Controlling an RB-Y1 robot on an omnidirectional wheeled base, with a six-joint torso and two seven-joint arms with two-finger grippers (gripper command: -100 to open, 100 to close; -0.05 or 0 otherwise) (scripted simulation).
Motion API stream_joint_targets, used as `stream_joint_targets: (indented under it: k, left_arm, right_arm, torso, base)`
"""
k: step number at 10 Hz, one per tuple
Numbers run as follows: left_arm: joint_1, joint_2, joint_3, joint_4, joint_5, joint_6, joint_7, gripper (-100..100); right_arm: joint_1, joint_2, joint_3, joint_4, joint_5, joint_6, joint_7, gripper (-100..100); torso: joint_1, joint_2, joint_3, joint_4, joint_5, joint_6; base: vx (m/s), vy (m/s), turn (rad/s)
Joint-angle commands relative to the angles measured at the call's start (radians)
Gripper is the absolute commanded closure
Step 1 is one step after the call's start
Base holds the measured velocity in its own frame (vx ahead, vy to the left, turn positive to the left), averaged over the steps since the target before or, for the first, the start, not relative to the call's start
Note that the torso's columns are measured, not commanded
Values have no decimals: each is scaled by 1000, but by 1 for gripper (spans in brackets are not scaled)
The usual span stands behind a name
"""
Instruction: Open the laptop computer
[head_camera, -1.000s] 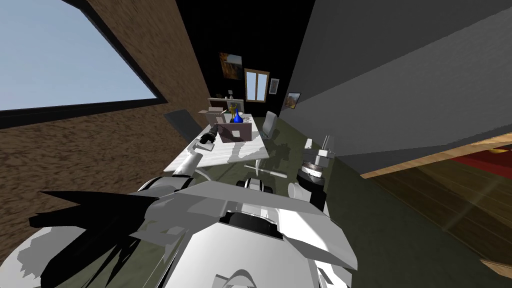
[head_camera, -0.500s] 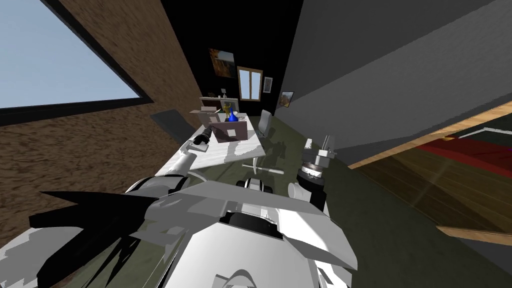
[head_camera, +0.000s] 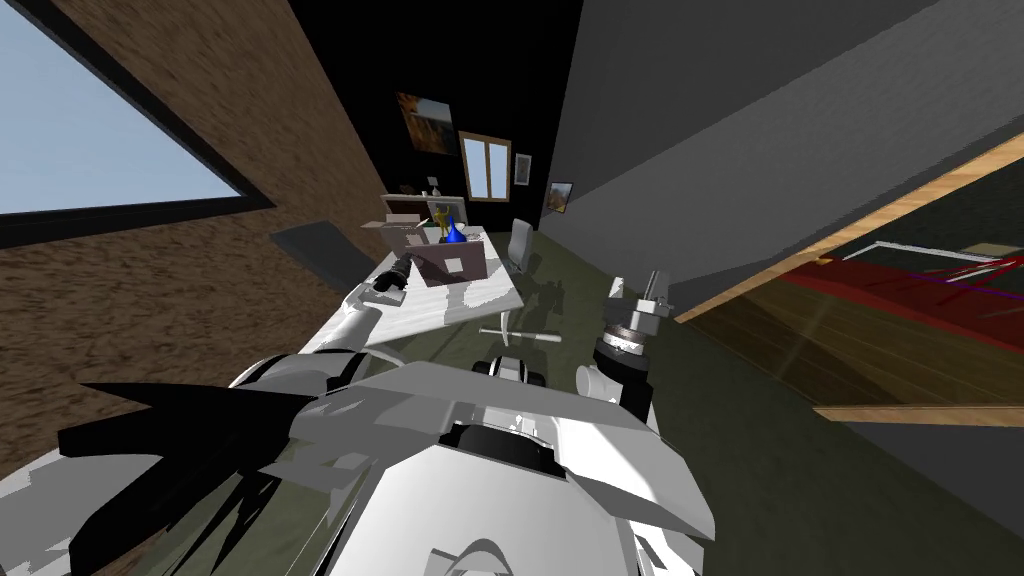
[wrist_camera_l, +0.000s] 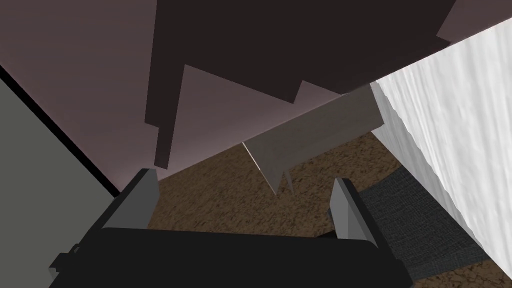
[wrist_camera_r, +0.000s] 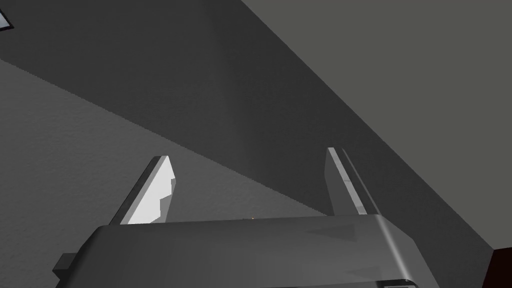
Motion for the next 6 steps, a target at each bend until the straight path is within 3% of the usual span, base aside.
stream_joint_targets:
  k: [1,2,3,4,5,6]
  left_arm:
    - [7,25,26,82,3,-31,4,-100]
    - [20,81,68,134,22,-87,15,-100]
    - [20,86,73,165,22,-87,15,-100]
    - [20,86,73,195,22,-87,15,-100]
    - [32,136,117,232,42,-137,27,-100]
    - [32,147,119,261,42,-143,27,-100]
  right_arm:
    - [0,0,0,0,0,0,0,0]
    - [0,0,0,0,0,0,0,0]
    - [0,0,0,0,0,0,0,0]
    - [0,0,0,0,0,0,0,0]
    - [0,0,0,0,0,0,0,0]
    - [0,0,0,0,0,0,0,0]
  torso:
    - [-1,1,1,0,0,1]
    - [0,-1,0,0,0,-1]
    - [-1,0,0,0,0,0]
    - [0,-1,0,0,0,-1]
    - [2,-3,-1,-1,1,-2]
    - [0,-1,-1,0,0,0]
  base:
    - [-51,-21,-153]
    - [-81,-46,-366]
    - [-81,-45,-346]
    - [-40,-24,-99]
    - [-67,-48,-324]
    - [-75,-45,-434]
